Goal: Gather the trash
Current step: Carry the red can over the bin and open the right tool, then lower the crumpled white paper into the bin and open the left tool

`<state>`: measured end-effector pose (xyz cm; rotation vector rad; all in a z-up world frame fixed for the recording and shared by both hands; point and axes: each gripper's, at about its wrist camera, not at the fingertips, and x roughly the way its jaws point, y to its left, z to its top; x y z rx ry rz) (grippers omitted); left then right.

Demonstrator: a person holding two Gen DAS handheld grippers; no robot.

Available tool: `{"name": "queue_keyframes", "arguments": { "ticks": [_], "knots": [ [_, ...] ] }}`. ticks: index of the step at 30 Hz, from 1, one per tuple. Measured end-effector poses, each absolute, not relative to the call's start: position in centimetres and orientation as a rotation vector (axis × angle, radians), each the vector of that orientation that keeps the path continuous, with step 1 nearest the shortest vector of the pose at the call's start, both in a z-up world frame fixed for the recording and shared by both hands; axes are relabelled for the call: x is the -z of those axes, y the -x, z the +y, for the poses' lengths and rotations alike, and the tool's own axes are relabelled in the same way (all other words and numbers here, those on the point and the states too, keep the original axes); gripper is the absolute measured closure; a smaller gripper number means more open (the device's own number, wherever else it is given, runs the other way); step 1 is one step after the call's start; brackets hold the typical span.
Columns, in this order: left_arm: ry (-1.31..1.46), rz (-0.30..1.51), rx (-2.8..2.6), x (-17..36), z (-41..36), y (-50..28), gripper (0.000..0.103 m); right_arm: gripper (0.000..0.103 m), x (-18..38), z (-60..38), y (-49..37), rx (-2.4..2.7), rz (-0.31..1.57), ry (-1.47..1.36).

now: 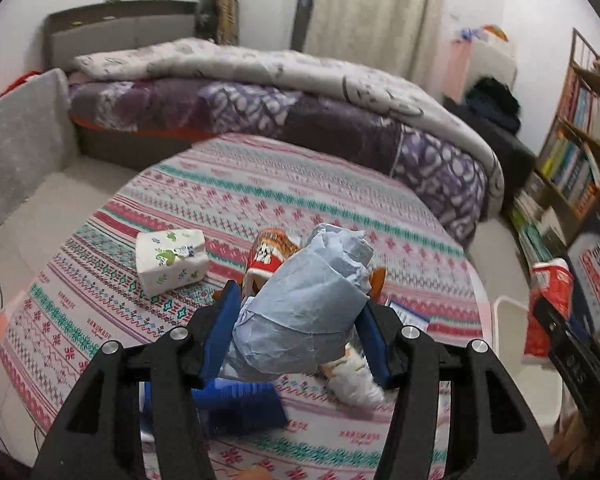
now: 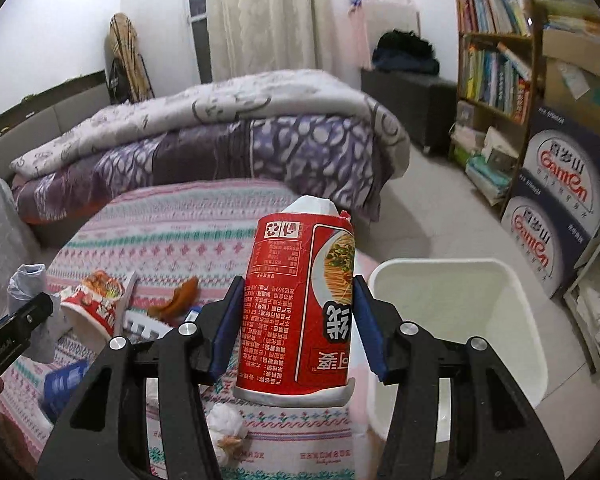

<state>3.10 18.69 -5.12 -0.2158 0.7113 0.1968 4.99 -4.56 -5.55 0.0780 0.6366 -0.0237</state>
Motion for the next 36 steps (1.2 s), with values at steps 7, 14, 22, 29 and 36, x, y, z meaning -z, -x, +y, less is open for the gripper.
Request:
{"name": "queue_keyframes", "arguments": {
  "ticks": [7,14,22,29,36],
  "knots": [
    [0.219,0.689,-0.208,4.3,16.2,-3.1,0.047,0.052,4.8,-6.1,-4.0,0.059,0.599,-0.083],
    [0.18,0.697,-0.163,3.7,13.0,-3.7,0.047,0.052,4.9,-9.0,-3.9,0.121,0.62,-0.144],
    [0.139,0.714,-0.088,3.3,8.6,-4.4,0.047,0.052,5.1,-13.1,-4.1,0.205,0.656,-0.229],
    [0.084,0.743,0.015,3.4,3.7,-5.1,0.047,0.045,6.0,-17.4,-4.2,0.301,0.708,-0.339],
    [0.057,0.783,0.113,3.6,-0.9,-6.2,0.047,0.017,5.3,-20.9,-2.6,0.436,0.666,-0.423]
  ]
}}
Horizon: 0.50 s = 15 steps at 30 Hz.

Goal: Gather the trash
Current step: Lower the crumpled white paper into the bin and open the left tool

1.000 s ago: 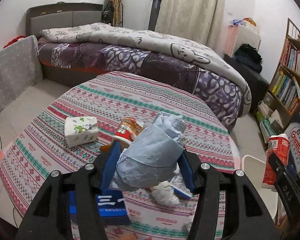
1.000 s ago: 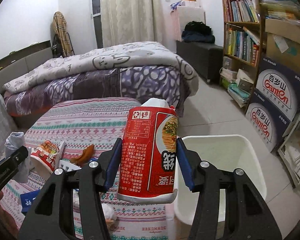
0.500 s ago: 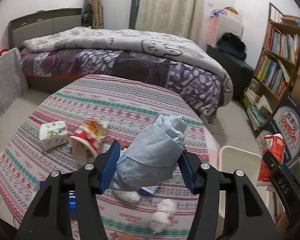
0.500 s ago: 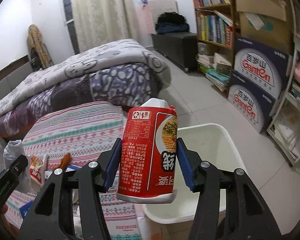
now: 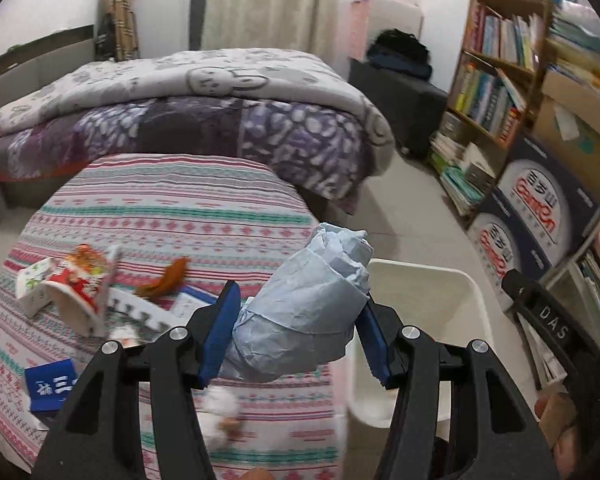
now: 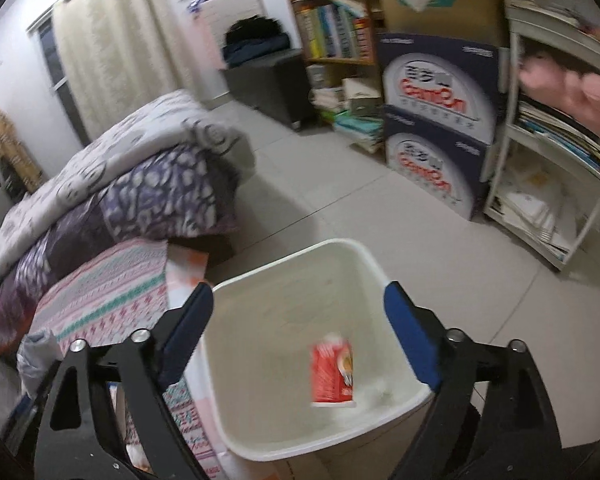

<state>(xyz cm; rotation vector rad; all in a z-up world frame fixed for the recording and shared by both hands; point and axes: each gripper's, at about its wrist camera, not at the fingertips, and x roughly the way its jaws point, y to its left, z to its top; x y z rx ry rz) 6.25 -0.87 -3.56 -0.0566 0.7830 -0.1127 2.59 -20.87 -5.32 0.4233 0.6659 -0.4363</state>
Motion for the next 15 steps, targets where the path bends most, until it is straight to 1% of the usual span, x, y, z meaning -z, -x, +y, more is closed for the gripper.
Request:
{"name": "queue_keyframes", "arguments": {
  "ticks": [5,13,14,15],
  "knots": [
    [0.037,0.804,0.169,3.6,-3.9,-6.6,0.047,0.013,4.8,-23.5,-1.5,0.51,0.637,-0.498],
    [0.014,0.822,0.267,3.0,-8.4,-7.0,0.044,0.012,4.3,-27.4,0.7,0.605,0.572,-0.64],
    [0.014,0.82,0.294,2.7,-9.1,-7.0,0.039,0.012,4.3,-27.6,1.0,0.61,0.566,-0.648],
    [0.018,0.816,0.314,2.5,-9.3,-7.0,0.03,0.012,4.2,-27.9,1.2,0.614,0.559,-0.658]
  ]
}}
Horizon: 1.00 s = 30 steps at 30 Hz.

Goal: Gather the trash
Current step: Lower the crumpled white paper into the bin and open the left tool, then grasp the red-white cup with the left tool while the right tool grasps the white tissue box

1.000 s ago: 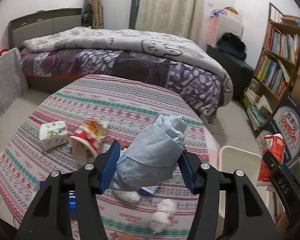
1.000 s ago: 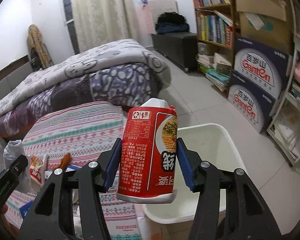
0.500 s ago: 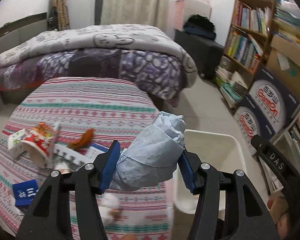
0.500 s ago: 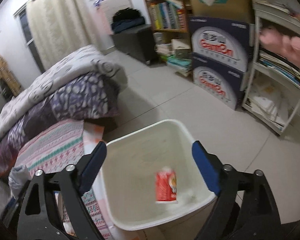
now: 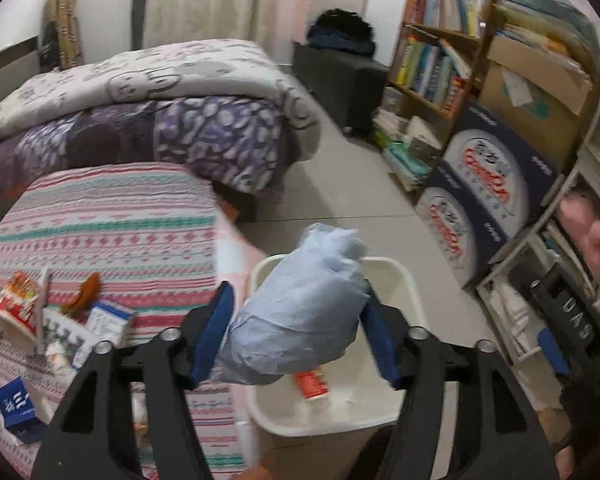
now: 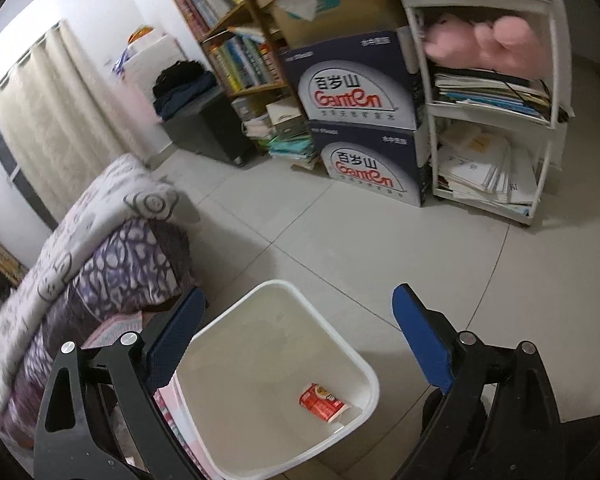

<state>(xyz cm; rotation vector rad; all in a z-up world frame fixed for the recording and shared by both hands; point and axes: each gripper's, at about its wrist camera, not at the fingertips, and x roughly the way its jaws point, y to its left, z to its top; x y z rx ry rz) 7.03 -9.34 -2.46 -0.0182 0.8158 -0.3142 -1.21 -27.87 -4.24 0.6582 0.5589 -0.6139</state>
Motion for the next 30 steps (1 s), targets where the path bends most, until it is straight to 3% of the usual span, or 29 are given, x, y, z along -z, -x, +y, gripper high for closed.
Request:
{"name": "queue_keyframes", "arguments": {
  "ticks": [2,11,30],
  "knots": [
    [0.032,0.805,0.348,1.9,-9.7,-7.0,0.025,0.012,4.1,-27.9,1.3,0.615,0.555,-0.662],
    [0.029,0.808,0.33,1.4,-7.9,-6.9,0.022,0.011,3.1,-26.0,0.5,0.546,0.55,-0.608],
    [-0.048,0.909,-0.065,3.3,11.2,-11.3,0.015,0.007,1.1,-10.3,-7.7,0.135,0.731,-0.167]
  ]
}}
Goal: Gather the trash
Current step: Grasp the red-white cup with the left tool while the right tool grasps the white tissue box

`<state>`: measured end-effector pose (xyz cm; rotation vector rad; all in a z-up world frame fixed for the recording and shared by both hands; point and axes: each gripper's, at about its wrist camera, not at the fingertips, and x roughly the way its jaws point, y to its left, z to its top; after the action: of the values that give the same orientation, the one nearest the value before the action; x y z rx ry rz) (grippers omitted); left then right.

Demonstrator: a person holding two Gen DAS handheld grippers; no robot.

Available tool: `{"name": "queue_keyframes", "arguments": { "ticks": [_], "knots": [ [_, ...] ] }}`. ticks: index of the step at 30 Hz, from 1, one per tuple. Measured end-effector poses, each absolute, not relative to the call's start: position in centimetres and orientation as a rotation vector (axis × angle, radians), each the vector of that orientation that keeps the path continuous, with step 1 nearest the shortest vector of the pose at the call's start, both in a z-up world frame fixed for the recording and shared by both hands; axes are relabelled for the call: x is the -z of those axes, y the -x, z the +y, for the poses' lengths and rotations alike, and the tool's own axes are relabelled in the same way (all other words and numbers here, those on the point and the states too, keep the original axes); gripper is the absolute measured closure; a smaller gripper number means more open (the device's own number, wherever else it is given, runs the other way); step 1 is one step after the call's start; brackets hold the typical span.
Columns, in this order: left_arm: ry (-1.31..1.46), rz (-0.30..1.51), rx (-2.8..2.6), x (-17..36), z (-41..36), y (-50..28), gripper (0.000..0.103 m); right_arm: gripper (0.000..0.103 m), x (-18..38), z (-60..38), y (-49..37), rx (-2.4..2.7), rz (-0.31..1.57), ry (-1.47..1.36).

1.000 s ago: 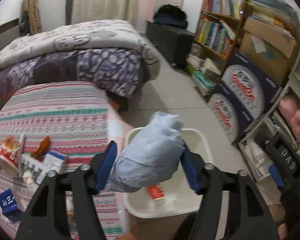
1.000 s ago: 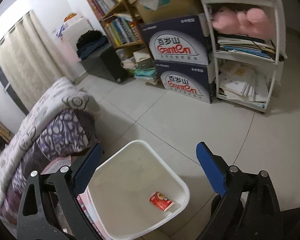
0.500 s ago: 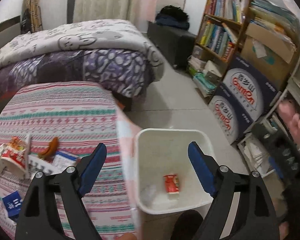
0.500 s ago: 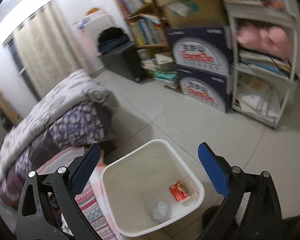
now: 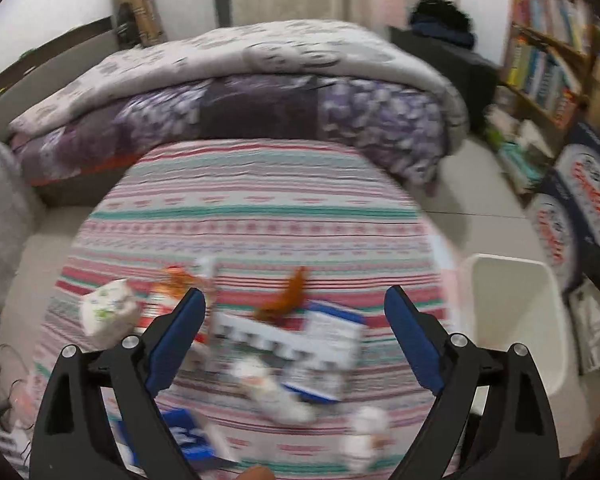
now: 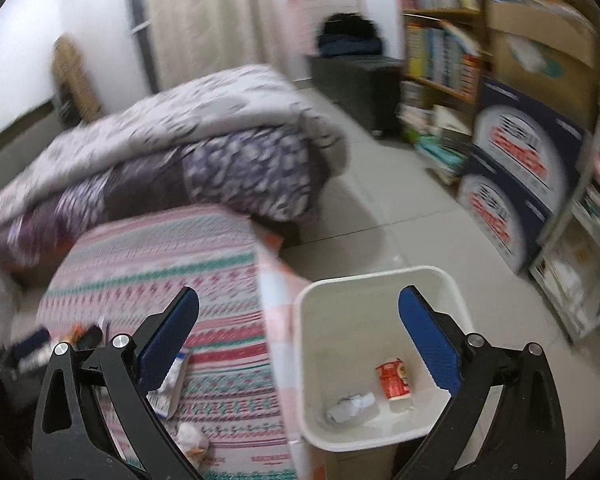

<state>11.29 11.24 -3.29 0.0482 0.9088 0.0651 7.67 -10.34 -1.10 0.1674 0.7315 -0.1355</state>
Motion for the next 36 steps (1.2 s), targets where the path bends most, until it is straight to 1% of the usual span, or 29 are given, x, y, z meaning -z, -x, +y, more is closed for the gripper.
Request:
{"name": "queue_keyframes", "arguments": {
  "ticks": [5,9,14,16,19,20,21,22,23,24,26,27,31,36],
  "knots": [
    [-0.021,0.958,-0.177,4.1,17.4,-12.7,0.014,0.007,2.5,-6.2,-9.1,0.037,0.758,-0.078],
    [0.068,1.022,-0.174,5.3,21.1,-13.4,0.012,0.007,5.2,-3.7,-10.0,-0.02,0.829,-0.072],
    [0.09,1.093,-0.178,8.7,22.8,-14.2,0.012,0.007,6.6,-1.1,-10.8,-0.07,0.866,-0.066],
    [0.102,1.153,-0.158,10.4,23.0,-14.7,0.012,0.007,7.0,-0.2,-11.3,-0.081,0.881,-0.064],
    [0.105,1.173,-0.135,11.1,23.4,-15.0,0.013,0.007,8.3,0.9,-12.1,-0.102,0.937,-0.071],
    [0.1,1.17,-0.126,11.1,23.4,-15.0,0.021,0.007,8.7,1.1,-12.3,-0.107,0.954,-0.074],
    [0.095,1.179,-0.11,11.1,23.4,-14.9,0.034,0.007,9.1,1.5,-12.5,-0.112,0.973,-0.076],
    [0.095,1.191,-0.096,11.3,23.5,-15.0,0.042,0.007,9.6,1.8,-12.8,-0.12,0.997,-0.078],
    [0.105,1.209,-0.076,11.6,23.7,-14.9,0.059,0.007,10.0,2.1,-12.9,-0.126,1.014,-0.08],
    [0.121,1.215,-0.073,11.7,24.1,-14.8,0.064,0.007,10.3,2.6,-13.1,-0.137,1.03,-0.084],
    [0.146,1.201,-0.069,11.4,24.9,-14.4,0.069,0.007,10.4,3.3,-13.3,-0.154,1.037,-0.091],
    [0.174,1.189,-0.061,11.0,25.5,-14.1,0.07,0.007,10.3,3.9,-13.5,-0.168,1.034,-0.094],
    [0.266,1.123,-0.055,8.6,28.0,-13.3,0.071,0.007,9.9,5.8,-13.6,-0.229,1.01,-0.064],
    [0.325,0.974,-0.123,3.5,33.0,-11.4,0.071,0.007,9.8,10.0,-13.2,-0.334,0.985,0.008]
  ]
}}
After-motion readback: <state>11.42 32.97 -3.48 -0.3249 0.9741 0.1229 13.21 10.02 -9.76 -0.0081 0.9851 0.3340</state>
